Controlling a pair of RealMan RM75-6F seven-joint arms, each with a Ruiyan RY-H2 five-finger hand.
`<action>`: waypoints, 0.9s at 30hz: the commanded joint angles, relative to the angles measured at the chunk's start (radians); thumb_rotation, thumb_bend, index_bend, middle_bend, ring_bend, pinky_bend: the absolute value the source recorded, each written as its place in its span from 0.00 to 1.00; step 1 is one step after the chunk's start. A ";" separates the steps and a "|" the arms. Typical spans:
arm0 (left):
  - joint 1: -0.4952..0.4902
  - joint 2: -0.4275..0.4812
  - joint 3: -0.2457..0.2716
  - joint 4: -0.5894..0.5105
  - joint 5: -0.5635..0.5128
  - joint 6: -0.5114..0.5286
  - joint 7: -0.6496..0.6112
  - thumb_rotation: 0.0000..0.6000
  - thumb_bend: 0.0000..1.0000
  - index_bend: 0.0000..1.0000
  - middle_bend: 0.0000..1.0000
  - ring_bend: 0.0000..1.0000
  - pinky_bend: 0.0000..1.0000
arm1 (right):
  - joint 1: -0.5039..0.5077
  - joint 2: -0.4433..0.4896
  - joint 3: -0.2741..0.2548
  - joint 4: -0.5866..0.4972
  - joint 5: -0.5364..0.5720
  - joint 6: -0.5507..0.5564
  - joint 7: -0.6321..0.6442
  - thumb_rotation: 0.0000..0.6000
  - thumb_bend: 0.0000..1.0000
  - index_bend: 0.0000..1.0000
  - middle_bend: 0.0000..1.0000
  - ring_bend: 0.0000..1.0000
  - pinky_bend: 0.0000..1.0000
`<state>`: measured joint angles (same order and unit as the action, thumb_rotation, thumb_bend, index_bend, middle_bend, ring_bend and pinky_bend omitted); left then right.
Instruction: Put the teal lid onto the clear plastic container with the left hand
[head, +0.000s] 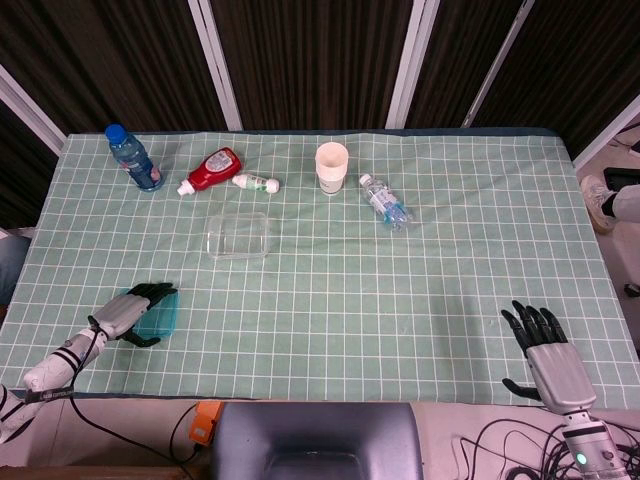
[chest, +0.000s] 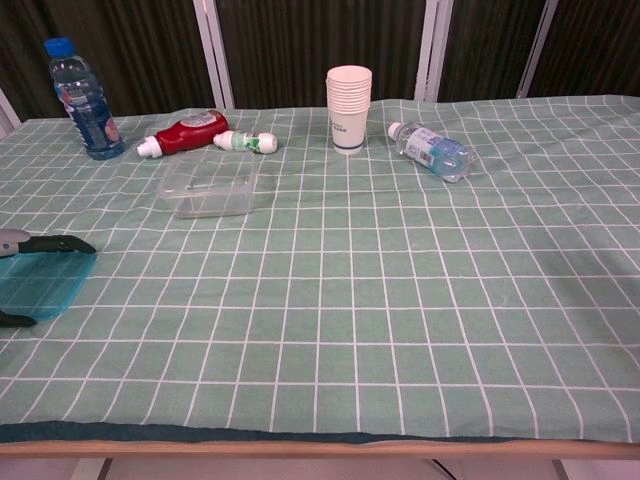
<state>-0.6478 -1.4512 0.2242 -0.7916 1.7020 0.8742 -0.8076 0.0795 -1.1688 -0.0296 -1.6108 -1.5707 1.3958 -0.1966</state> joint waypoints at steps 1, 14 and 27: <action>-0.005 -0.002 0.007 0.007 -0.007 -0.023 -0.009 1.00 0.22 0.00 0.00 0.00 0.00 | 0.000 -0.001 -0.001 0.001 0.001 -0.001 -0.002 1.00 0.13 0.00 0.00 0.00 0.00; 0.012 -0.007 0.002 0.022 -0.023 -0.001 0.007 1.00 0.23 0.00 0.32 0.46 0.57 | 0.001 -0.003 -0.004 0.000 -0.002 -0.001 -0.006 1.00 0.13 0.00 0.00 0.00 0.00; 0.008 0.088 -0.048 -0.130 -0.044 0.090 0.090 1.00 0.23 0.00 0.41 0.56 0.66 | 0.003 0.000 -0.005 -0.001 -0.001 -0.005 0.002 1.00 0.13 0.00 0.00 0.00 0.00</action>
<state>-0.6320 -1.3953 0.1975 -0.8790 1.6656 0.9378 -0.7468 0.0825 -1.1689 -0.0347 -1.6116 -1.5716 1.3907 -0.1954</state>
